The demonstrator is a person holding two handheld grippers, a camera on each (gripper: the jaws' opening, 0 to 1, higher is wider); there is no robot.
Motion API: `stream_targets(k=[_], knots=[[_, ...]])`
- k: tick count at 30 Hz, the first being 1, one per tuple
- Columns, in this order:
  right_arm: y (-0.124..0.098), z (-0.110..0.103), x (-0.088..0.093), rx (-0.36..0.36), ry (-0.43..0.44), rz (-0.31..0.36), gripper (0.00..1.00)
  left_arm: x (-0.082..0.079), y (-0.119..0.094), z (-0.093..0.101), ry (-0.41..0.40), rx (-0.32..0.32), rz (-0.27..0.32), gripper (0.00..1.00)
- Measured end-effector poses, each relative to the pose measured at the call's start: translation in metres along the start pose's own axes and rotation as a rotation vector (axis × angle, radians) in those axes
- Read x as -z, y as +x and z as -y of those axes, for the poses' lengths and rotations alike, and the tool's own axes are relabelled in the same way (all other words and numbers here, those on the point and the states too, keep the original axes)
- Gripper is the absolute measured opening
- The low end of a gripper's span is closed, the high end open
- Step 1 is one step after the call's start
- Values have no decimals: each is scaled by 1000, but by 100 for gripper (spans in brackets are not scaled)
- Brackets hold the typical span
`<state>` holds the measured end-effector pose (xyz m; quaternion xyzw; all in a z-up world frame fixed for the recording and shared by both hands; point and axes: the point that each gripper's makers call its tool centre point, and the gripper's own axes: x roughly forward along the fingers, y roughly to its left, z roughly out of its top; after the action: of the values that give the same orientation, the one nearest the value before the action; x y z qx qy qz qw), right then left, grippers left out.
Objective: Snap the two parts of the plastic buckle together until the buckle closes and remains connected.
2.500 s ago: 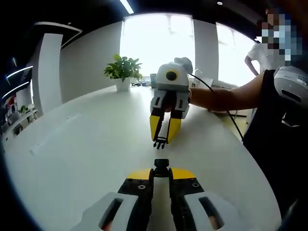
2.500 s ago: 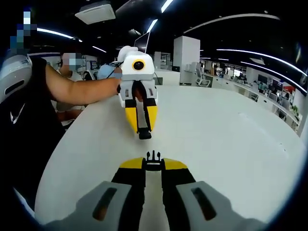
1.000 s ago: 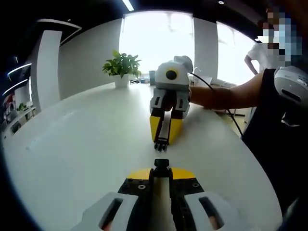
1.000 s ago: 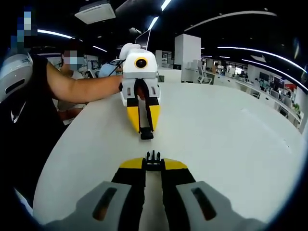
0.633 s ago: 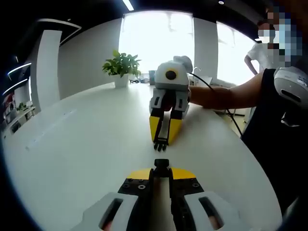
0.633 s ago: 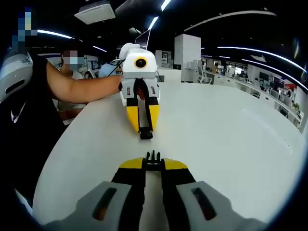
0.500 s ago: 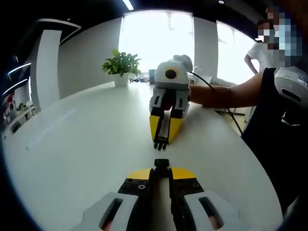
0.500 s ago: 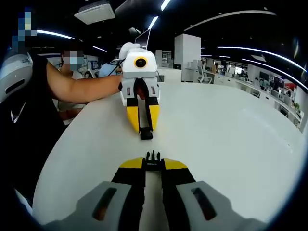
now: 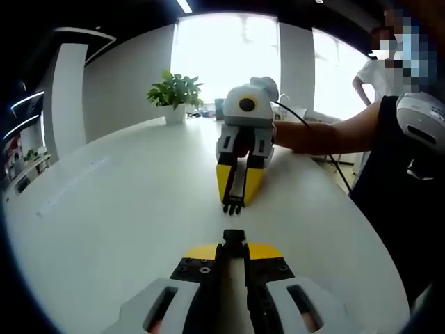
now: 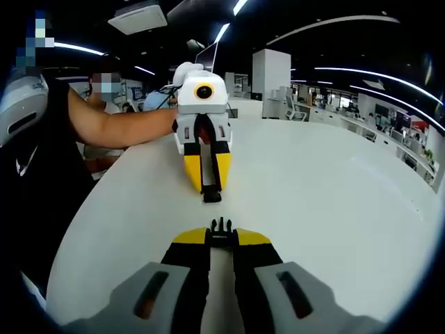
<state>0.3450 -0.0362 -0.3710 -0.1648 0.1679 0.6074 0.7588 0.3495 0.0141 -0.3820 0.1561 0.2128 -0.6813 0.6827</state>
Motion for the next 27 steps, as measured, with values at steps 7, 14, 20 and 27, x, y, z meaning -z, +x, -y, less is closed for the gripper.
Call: stream_targets(k=[7, 14, 20, 27], knots=[[0, 0, 0, -2, 1, 4, 11, 0, -2, 1, -2, 3, 4, 10], [0, 1, 0, -1, -2, 8, 11, -1, -3, 2, -8, 10, 13, 10], [-1, 0, 0, -4, -3, 10, 11, -2, -4, 3, -13, 13, 18, 10], [0, -3, -1, -11, -6, 9, 11, -3, -3, 4, -10, 14, 19, 10]])
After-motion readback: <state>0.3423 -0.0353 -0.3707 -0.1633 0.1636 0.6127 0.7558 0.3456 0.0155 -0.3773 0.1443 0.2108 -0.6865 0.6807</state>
